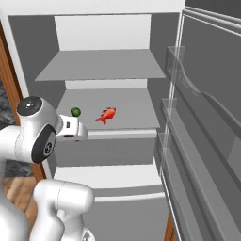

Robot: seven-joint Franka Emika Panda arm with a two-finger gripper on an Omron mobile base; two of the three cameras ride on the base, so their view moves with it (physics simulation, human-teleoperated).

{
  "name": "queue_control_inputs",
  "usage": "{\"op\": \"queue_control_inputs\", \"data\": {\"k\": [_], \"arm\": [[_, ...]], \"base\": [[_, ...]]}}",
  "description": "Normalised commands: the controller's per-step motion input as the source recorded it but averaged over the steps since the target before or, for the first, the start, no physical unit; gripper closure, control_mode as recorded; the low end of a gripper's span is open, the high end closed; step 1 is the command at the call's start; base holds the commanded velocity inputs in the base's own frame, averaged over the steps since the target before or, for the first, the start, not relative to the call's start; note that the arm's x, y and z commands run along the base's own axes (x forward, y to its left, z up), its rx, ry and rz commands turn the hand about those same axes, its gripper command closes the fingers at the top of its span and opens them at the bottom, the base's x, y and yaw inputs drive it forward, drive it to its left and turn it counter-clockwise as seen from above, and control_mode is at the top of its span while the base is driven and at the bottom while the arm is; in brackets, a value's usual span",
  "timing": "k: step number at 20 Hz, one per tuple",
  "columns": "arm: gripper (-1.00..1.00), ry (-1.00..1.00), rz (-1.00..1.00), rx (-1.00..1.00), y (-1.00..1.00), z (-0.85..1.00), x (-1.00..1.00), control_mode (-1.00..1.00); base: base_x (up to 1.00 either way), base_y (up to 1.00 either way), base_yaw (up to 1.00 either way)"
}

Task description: Open the fridge, remove the apple, avocado, and fish, and place them on any counter.

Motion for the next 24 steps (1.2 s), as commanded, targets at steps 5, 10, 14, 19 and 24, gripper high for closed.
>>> {"op": "queue_control_inputs", "data": {"k": [5, 10, 14, 19, 24], "arm": [[-1.00, -0.02, -0.18, 0.20, -0.01, 0.00, 0.21, -1.00], [-1.00, 0.00, -0.12, 0.29, -0.14, 0.00, 0.26, -1.00], [-1.00, 0.00, -0.04, 0.09, -0.02, 0.00, 0.43, -1.00], [-1.00, 0.00, -0.03, 0.00, 0.00, 0.00, 0.54, -1.00], [-1.00, 0.09, -0.01, 0.00, -0.04, 0.00, 0.79, -1.00]], "base": [[0.00, 0.00, 0.00], [0.00, 0.00, 0.00], [0.00, 0.00, 0.00], [0.00, 0.00, 0.00], [0.00, 0.00, 0.00]]}}
